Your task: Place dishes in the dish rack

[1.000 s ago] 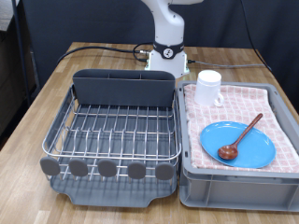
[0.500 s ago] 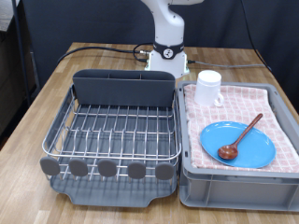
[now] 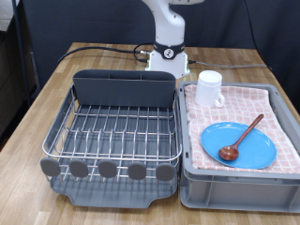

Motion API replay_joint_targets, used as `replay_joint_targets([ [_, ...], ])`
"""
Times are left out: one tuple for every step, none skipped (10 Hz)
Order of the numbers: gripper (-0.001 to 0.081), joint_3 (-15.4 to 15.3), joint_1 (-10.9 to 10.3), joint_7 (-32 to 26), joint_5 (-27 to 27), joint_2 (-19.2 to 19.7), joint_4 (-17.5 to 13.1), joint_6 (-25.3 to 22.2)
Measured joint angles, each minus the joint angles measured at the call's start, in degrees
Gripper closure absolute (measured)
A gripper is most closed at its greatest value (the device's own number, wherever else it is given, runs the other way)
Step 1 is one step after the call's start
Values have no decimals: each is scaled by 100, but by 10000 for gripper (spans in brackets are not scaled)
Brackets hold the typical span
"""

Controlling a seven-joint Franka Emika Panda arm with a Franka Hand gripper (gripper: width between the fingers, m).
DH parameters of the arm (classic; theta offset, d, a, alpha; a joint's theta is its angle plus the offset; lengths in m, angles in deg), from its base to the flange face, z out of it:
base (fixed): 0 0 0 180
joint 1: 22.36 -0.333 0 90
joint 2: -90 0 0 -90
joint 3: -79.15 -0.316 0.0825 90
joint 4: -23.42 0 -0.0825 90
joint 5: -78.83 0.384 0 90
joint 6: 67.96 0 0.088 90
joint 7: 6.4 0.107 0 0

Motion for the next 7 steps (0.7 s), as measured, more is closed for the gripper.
replay_joint_targets([
  [4, 8, -14, -94, 17, -1, 30, 92],
  [4, 8, -38, -189, 57, 15, 70, 217],
  [4, 1, -77, -210, 105, 49, 103, 358],
  [4, -29, -112, -207, 118, 95, 120, 481],
  [4, -97, -118, -160, 119, 145, 120, 592],
  [4, -180, -121, -85, 119, 200, 119, 695],
  [4, -278, -123, 36, 118, 278, 83, 755],
])
